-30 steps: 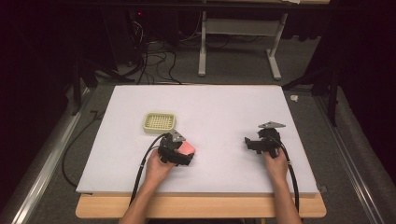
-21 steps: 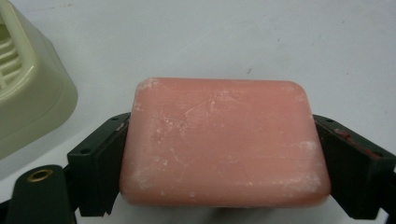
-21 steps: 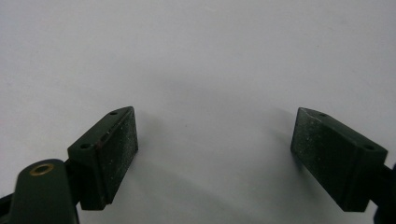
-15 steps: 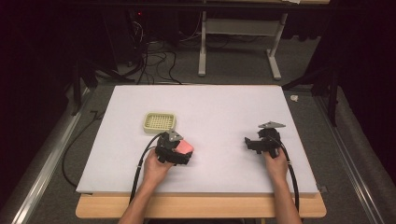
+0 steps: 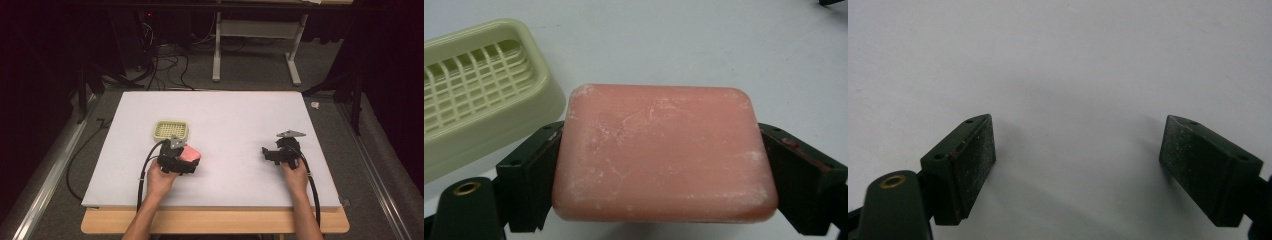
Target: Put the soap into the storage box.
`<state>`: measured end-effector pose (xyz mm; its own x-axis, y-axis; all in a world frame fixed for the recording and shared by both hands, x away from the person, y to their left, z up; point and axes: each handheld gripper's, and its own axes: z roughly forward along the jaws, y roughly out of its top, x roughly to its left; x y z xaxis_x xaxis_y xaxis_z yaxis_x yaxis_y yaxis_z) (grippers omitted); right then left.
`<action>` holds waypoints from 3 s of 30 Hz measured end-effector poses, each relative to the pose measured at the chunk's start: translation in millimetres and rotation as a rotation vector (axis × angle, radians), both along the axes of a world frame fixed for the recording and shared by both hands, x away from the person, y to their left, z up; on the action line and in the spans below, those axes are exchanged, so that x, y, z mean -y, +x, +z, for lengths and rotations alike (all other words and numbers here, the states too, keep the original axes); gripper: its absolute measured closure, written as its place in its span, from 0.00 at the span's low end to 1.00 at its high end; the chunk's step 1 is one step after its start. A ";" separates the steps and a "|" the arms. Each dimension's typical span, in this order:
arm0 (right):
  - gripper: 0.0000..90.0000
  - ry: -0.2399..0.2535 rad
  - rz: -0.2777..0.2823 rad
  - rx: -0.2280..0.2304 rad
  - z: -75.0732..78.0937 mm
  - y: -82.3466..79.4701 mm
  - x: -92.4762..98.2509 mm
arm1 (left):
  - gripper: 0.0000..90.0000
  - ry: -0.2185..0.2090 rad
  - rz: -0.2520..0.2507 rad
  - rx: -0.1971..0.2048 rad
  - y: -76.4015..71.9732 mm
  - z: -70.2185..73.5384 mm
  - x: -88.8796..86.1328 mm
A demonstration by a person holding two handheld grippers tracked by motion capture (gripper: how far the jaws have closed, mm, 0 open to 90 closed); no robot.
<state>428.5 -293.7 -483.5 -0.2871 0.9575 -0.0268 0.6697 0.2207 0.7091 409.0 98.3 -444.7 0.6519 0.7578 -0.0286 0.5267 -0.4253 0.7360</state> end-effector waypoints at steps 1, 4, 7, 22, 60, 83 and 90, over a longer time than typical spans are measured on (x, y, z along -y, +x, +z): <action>0.17 0.000 0.000 0.000 0.0 0.0 0.0 | 0.15 -0.002 0.003 -0.001 0.0 0.5 -1.0; 0.17 0.000 0.000 0.000 0.0 0.0 0.0 | 0.15 -0.014 0.015 -0.003 0.0 2.5 -5.8; 0.17 0.000 0.001 0.000 0.0 0.0 0.0 | 0.15 -0.026 0.029 -0.008 0.6 4.0 -10.6; 0.17 -0.004 0.003 0.003 0.0 -0.1 -0.2 | 0.15 -0.040 0.108 -0.008 5.4 15.9 -31.2; 0.17 -0.001 0.000 0.001 0.0 -0.1 -0.1 | 0.15 -0.028 0.286 -0.041 42.4 24.8 -64.6; 0.17 0.000 0.000 0.000 0.0 0.0 0.0 | 0.15 0.005 0.308 -0.064 76.0 31.2 -56.4; 0.17 -0.001 0.001 -0.002 0.1 -0.1 0.1 | 0.15 0.015 0.318 -0.091 87.2 22.7 -48.2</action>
